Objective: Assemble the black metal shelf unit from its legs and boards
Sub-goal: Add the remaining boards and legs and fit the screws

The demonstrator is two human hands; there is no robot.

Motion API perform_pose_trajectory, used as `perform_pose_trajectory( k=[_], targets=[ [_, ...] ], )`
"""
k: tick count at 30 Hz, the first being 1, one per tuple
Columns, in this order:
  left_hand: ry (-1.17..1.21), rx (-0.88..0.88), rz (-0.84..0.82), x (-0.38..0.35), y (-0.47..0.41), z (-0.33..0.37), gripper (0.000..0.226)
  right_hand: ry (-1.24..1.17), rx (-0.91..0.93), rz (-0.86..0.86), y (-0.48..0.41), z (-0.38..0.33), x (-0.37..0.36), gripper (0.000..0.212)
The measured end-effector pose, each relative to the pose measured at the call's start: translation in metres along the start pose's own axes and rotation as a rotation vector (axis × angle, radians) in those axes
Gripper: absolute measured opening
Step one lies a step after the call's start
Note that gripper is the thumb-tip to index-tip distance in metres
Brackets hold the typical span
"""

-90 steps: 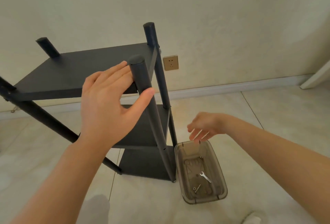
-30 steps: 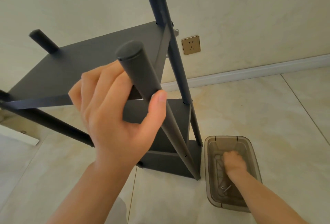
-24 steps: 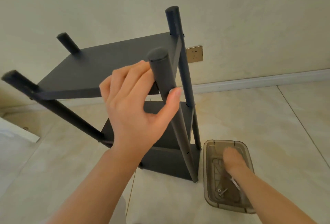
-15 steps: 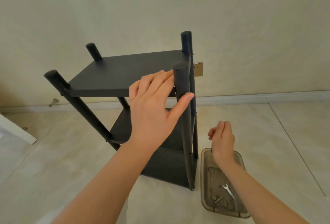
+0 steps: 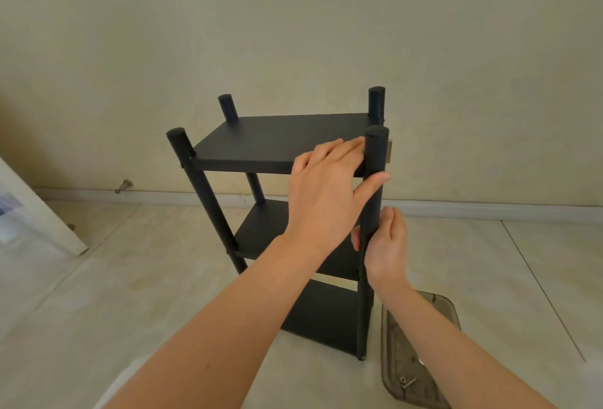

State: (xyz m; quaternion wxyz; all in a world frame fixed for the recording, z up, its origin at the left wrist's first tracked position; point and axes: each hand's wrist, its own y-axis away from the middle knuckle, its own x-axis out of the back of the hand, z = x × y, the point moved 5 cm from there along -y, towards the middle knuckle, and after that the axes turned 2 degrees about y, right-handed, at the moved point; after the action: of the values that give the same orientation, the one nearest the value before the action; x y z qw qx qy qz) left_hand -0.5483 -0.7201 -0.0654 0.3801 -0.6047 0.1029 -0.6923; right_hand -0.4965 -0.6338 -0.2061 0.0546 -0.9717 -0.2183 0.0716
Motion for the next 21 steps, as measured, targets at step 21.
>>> perform_pose_trajectory(
  k=[21],
  targets=[
    [0.523, 0.638, 0.302, 0.125, 0.034, -0.2, 0.016, 0.373, 0.359, -0.536, 0.004, -0.076, -0.199, 0.014]
  ],
)
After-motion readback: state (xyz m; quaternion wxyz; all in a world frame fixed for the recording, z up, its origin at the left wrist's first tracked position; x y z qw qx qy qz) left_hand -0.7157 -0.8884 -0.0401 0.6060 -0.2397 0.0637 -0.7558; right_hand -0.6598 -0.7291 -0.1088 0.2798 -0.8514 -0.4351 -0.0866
